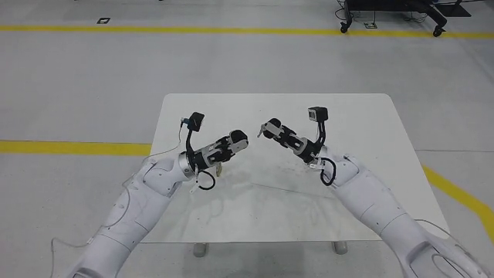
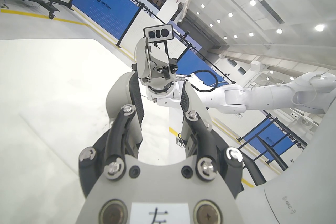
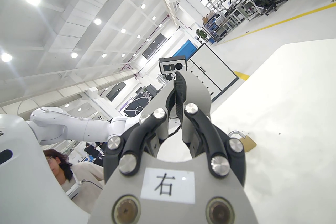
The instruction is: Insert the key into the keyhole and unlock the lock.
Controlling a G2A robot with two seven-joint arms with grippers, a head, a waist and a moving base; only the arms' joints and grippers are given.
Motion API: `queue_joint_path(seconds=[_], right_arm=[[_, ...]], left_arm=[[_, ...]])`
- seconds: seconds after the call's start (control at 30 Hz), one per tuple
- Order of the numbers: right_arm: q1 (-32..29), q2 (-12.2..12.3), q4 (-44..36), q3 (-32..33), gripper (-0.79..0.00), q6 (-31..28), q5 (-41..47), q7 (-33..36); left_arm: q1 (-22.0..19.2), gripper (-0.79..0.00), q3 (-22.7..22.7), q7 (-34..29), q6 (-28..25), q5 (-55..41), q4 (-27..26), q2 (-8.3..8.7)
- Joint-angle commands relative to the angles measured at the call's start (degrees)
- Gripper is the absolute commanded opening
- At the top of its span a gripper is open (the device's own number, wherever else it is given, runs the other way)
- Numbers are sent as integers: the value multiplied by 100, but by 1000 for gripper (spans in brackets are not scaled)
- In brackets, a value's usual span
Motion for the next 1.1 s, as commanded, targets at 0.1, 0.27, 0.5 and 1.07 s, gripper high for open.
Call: queue_joint_path(seconds=[0.1, 0.27, 0.5, 1.07], right_arm=[[-11, -127, 61, 139, -785, 0, 183, 551], [9, -276, 202, 264, -785, 0, -24, 691], [-45, -453, 299, 415, -785, 0, -471, 567], [-209, -661, 308, 764, -785, 0, -1039, 444]], left_arm=[[-30, -486, 40, 46, 0, 67, 74, -37], [-83, -514, 145, -137, 0, -114, 143, -71], [-167, -499, 210, -359, 0, -370, 308, -116], [-293, -785, 186, -399, 0, -275, 620, -216]])
